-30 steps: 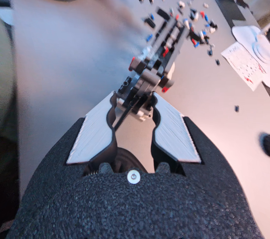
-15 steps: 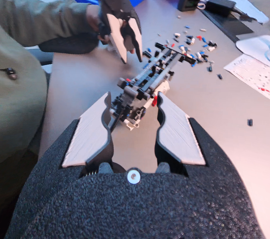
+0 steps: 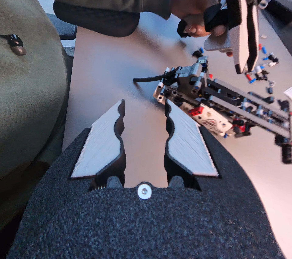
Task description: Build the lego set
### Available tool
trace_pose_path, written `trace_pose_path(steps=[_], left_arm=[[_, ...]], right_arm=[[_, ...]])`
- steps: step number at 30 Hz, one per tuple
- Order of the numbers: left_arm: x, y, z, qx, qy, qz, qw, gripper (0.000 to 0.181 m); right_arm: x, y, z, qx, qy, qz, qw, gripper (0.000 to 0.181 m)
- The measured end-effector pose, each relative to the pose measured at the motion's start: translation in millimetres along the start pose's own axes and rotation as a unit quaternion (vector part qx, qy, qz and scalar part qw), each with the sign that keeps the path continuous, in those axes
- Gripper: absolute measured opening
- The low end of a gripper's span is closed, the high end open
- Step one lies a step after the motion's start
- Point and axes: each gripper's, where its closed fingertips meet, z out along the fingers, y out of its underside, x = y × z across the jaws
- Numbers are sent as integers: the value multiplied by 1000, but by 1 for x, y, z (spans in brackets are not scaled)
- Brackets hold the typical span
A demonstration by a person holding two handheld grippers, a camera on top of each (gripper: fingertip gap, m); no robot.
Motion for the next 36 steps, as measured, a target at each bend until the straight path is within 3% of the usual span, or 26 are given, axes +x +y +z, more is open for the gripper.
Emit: trace_pose_path(steps=[3,6,8,12,15,17,19,22,27,32,36], left_arm=[[-4,-8,-26,26,-29,4,999,48],[0,-7,-49,40,-53,14,998,47],[5,-4,-58,48,-56,11,997,47],[2,8,-60,55,-65,-10,996,47],[-14,26,-59,33,-97,-6,995,46],[-26,40,-62,10,-124,0,992,45],[-33,45,-69,3,-138,1,990,44],[-41,47,-84,-3,-161,11,987,44],[-41,65,-87,-63,-149,31,986,43],[-31,86,-70,-127,-130,63,981,37],[-31,96,-67,-154,-145,91,973,32]], right_arm=[[37,-8,-18,5,49,-20,999,53],[88,-3,-33,-51,104,-87,989,65],[113,-3,-30,-88,97,-137,982,73],[139,7,1,-204,-2,-219,954,85],[133,21,28,-271,-96,-252,924,87],[123,30,29,-310,-149,-256,903,67],[124,31,21,-325,-158,-256,897,53],[132,50,-8,-359,-158,-204,897,45],[168,88,-53,-365,-94,-89,922,44],[211,84,-34,-331,-56,-41,941,44],[232,71,-11,-326,-51,-62,942,45]])
